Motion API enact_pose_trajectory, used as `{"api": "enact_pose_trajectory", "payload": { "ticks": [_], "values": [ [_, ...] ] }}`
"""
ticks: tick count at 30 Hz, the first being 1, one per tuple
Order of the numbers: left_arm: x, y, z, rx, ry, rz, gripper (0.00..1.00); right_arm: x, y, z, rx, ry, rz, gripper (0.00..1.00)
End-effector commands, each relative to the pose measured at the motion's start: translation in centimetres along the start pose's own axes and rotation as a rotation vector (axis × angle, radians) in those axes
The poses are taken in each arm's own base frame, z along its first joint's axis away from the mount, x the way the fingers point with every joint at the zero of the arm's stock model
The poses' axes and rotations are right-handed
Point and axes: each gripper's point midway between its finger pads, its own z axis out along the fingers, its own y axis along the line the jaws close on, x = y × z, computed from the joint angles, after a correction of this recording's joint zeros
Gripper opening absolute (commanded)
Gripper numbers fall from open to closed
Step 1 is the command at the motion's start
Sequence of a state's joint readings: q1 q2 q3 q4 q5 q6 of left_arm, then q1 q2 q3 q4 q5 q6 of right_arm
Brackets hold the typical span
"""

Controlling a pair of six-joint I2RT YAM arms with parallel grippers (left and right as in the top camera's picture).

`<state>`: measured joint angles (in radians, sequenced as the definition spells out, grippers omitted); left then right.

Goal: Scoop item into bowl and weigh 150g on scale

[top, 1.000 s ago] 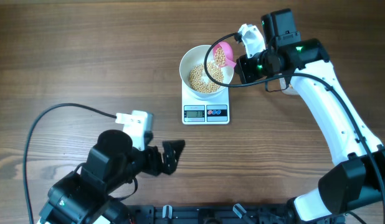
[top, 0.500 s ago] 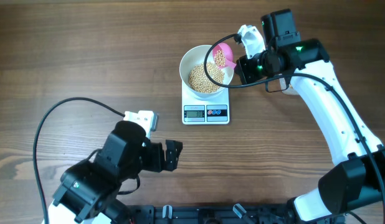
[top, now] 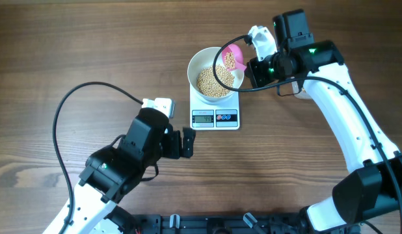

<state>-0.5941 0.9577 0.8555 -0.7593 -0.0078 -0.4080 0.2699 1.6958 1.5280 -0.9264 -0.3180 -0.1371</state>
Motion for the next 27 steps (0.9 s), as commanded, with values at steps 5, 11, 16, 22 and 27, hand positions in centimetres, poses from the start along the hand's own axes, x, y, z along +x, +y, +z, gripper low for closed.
{"api": "enact_pose_trajectory", "payload": {
  "ticks": [5, 11, 16, 22, 27],
  "values": [
    [-1.6, 1.0, -0.1, 0.079, -0.019, 0.004, 1.0, -1.3, 0.9, -1.2, -0.02, -0.049, -0.043, 0.04],
    [-2.1, 1.4, -0.5, 0.178, -0.007, 0.018, 1.0, -1.3, 0.9, -1.2, -0.019, -0.052, -0.044, 0.04],
    [-0.7, 0.2, 0.5, 0.239, 0.072, 0.066, 1.0, -1.3, 0.9, -1.2, -0.019, -0.052, -0.044, 0.04],
    [-0.9, 1.8, 2.6, 0.147, 0.098, -0.003, 1.0, -1.3, 0.9, -1.2, -0.019, -0.051, -0.044, 0.04],
    [-2.3, 1.7, 2.7, 0.148, 0.04, 0.008, 1.0, -1.3, 0.9, -1.2, -0.019, -0.051, -0.044, 0.04]
  ]
}}
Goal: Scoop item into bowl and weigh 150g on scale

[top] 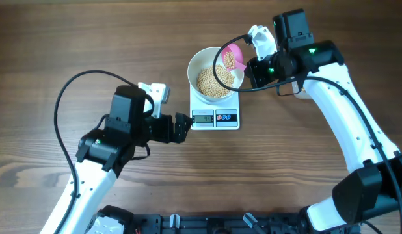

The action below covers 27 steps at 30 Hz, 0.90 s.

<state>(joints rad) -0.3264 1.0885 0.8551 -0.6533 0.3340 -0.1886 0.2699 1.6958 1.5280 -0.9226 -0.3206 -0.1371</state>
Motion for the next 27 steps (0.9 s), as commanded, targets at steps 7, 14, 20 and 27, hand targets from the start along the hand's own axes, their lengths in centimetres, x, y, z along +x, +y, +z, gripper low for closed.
{"api": "enact_pose_trajectory", "payload": {
  "ticks": [7, 14, 20, 27],
  "values": [
    [-0.2, 0.2, 0.1, -0.012, -0.013, -0.004, 1.0, -1.2, 0.9, -1.2, -0.013, -0.045, -0.096, 0.04],
    [-0.1, -0.3, 0.1, 0.013, -0.006, -0.034, 1.0, -1.2, 1.8, -1.0, -0.022, -0.041, -0.168, 0.04],
    [0.1, -1.0, 0.1, 0.049, 0.007, -0.021, 1.0, -1.3, 2.2, -0.6, 0.013, -0.037, -0.196, 0.04],
    [0.5, -1.1, 0.4, 0.014, 0.01, 0.034, 1.0, -1.5, 2.3, -0.6, 0.014, -0.045, -0.199, 0.04]
  ]
}}
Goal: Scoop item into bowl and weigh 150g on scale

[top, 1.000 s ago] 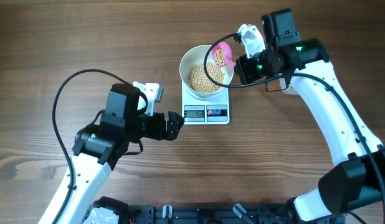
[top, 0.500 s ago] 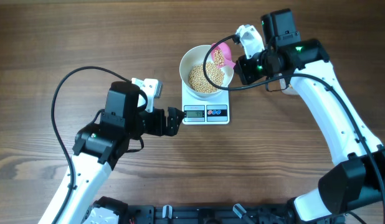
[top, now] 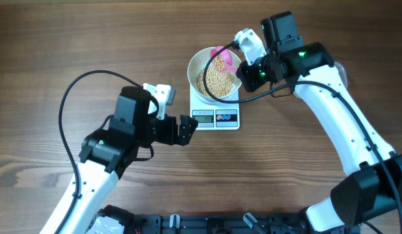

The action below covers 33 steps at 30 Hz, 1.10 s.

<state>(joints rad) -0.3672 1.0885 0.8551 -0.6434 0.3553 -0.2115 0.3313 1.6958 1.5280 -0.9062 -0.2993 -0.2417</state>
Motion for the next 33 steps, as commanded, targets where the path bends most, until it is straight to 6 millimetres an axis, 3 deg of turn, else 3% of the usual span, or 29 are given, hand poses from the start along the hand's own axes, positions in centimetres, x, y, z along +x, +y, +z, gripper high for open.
{"api": "enact_pose_trajectory", "payload": {
  "ticks": [1, 21, 25, 33],
  "values": [
    [0.1, 0.4, 0.1, -0.033, -0.004, 0.023, 1.0, -1.2, 0.0, -1.3, 0.025, -0.042, -0.037, 0.05],
    [0.1, 0.5, 0.1, -0.035, -0.004, 0.024, 1.0, -0.9, -1.1, -1.2, 0.13, -0.003, -0.17, 0.05],
    [0.1, 0.5, 0.1, -0.035, -0.004, 0.024, 1.0, -0.9, -0.9, -1.0, 0.216, 0.031, -0.23, 0.04],
    [0.1, 0.5, 0.1, -0.035, -0.004, 0.024, 1.0, -1.0, -0.3, -0.8, 0.215, 0.031, -0.249, 0.04]
  ]
}}
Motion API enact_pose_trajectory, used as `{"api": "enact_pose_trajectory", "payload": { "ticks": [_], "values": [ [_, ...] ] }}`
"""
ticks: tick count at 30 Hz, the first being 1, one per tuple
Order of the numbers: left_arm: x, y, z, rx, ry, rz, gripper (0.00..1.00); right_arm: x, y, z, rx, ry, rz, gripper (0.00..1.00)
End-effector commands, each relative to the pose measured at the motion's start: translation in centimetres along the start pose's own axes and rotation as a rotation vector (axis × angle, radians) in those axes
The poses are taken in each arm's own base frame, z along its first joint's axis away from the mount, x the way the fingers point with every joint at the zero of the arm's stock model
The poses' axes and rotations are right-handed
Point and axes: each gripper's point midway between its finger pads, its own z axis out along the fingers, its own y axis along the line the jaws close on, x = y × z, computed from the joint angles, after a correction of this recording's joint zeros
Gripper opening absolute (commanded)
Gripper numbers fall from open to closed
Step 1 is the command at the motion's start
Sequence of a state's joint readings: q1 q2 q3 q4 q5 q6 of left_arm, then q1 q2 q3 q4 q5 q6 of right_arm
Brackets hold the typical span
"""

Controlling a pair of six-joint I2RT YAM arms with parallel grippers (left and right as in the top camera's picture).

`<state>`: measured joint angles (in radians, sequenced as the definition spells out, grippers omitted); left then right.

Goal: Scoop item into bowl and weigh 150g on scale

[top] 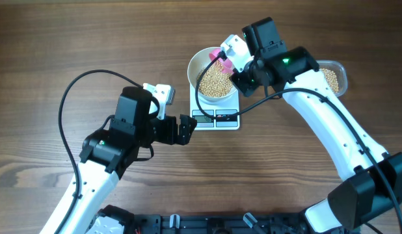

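Observation:
A white bowl [206, 77] heaped with tan beans stands on the small scale [215, 117] at mid-table. My right gripper [228, 62] reaches over the bowl's far right side, shut on a pink scoop [216, 53] whose head shows above the beans; the wrist hides most of it. My left gripper [187, 129] hovers just left of the scale's front corner, open and holding nothing. The scale's display is too small to read.
A clear container of tan beans [332, 77] sits at the right, half hidden behind my right forearm. Black cables loop over the table at the left and across the scale's front. The rest is bare wooden tabletop.
My right gripper has shifted left and a little nearer, carrying the pink scoop further over the bowl. The bean container at the right has come into view. The left arm has stayed put.
At first my right gripper held the bean-laden scoop at the bowl's right rim, with the left gripper low and near the front. The left gripper then stood beside the scale's left side. After that the scoop was over the beans, and now further in.

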<state>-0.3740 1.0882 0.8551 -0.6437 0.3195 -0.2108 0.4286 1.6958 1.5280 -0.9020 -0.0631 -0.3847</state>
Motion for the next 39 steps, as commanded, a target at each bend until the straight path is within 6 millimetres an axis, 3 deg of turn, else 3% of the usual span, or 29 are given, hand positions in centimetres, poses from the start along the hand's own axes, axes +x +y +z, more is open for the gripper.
{"api": "enact_pose_trajectory", "payload": {
  "ticks": [1, 15, 39],
  "values": [
    [0.1, 0.1, 0.1, -0.005, 0.003, 0.018, 1.0, -1.0, -0.8, -1.4, 0.043, -0.035, -0.017, 0.04],
    [0.1, 0.1, 0.1, -0.005, 0.003, 0.018, 1.0, -2.1, -1.5, -4.2, 0.103, -0.107, -0.07, 0.05],
    [0.6, 0.2, 0.1, -0.01, 0.021, 0.013, 1.0, -1.7, -1.7, -3.9, 0.143, -0.076, -0.047, 0.04]
  ]
}}
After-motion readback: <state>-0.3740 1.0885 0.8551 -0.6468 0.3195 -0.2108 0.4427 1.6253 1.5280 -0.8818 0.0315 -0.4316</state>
